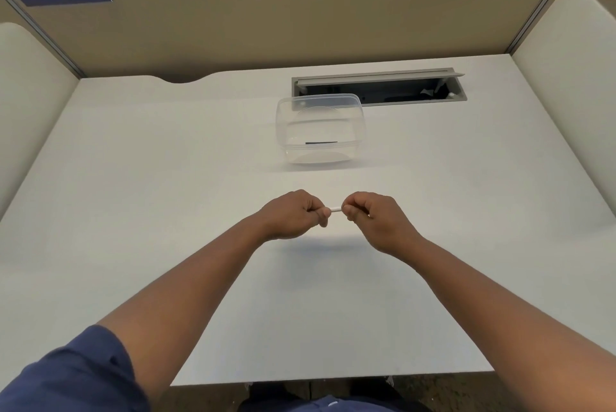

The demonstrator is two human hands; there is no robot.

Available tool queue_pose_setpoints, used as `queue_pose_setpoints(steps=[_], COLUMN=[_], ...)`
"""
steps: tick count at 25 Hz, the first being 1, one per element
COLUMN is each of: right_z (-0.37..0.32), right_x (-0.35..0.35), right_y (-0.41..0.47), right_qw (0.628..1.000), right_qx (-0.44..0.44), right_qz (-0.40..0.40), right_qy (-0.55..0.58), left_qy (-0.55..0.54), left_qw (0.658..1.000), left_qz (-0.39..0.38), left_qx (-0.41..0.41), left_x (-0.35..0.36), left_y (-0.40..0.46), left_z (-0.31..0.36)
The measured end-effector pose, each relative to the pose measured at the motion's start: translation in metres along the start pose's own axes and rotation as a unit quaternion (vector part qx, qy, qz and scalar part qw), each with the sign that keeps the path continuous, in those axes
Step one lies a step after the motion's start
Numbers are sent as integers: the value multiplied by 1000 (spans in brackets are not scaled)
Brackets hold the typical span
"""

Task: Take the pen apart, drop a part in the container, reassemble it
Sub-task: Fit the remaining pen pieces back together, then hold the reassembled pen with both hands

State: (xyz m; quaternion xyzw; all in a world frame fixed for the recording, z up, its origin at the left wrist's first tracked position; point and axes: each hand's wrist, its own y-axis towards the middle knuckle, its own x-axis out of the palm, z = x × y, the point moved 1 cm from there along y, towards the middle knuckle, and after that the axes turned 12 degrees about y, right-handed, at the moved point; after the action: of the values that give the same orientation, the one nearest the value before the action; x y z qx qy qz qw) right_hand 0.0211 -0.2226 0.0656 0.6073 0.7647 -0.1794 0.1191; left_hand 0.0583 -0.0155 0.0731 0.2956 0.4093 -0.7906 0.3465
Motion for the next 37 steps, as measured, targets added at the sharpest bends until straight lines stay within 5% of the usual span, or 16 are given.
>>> queue_pose_setpoints(steps=[5,8,11,15,25,37], right_z=[-4,-6,-9,-4,9,33], right_x=[2,4,-1,-6,-6,-23], right_y=[-2,1,8,6,2,12], right_qw=[987,997,959,920,987,981], right_qx=[-79,59,248,308,124,141], right_qz=[-13,-18,-43,-78,-4,86], right_qy=[-137,-43,131,230,106,103], left_qy=[-12,114,256,312,209,-28], left_qw=[1000,992,951,925,969,991], left_qz=[-11,58,167,191,119,128], left_qx=[6,3,50,99,63,-20], left_x=[1,8,19,22,26,15], left_y=[-2,-4,-7,-6,1,0], left_z=[6,11,14,13,7,-46])
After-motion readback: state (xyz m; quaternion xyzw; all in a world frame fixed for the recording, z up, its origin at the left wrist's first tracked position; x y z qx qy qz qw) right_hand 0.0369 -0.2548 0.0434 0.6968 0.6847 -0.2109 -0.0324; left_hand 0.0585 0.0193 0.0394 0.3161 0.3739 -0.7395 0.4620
